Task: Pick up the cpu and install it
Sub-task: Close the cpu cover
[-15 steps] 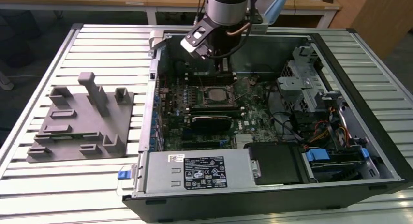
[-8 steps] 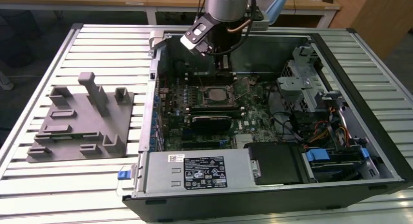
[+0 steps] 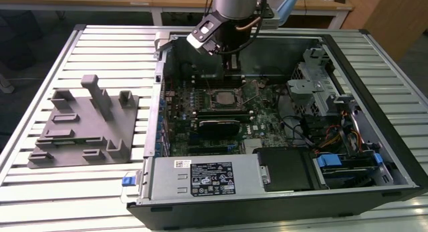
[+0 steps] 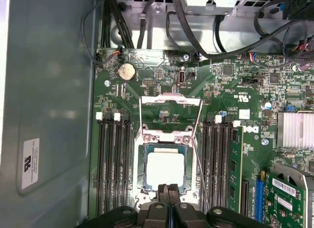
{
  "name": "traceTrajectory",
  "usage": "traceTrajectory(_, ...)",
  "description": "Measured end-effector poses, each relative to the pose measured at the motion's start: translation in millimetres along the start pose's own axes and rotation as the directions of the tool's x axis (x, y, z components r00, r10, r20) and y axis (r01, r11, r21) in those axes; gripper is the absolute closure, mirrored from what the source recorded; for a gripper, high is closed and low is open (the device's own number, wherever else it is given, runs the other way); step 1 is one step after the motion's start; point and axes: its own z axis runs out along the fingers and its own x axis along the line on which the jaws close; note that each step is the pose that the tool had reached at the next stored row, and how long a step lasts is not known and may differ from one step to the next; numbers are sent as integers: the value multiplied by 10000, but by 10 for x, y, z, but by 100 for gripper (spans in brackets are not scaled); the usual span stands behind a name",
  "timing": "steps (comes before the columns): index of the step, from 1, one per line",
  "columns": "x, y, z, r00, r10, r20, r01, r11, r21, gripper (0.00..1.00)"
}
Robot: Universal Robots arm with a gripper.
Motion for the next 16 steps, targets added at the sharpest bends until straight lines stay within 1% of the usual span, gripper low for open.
traceTrajectory(5,0,1,-48,10000,0,1,0,10000,7,89)
traceTrajectory(16,1,2,-122,10000,0,-1,0,10000,26,89)
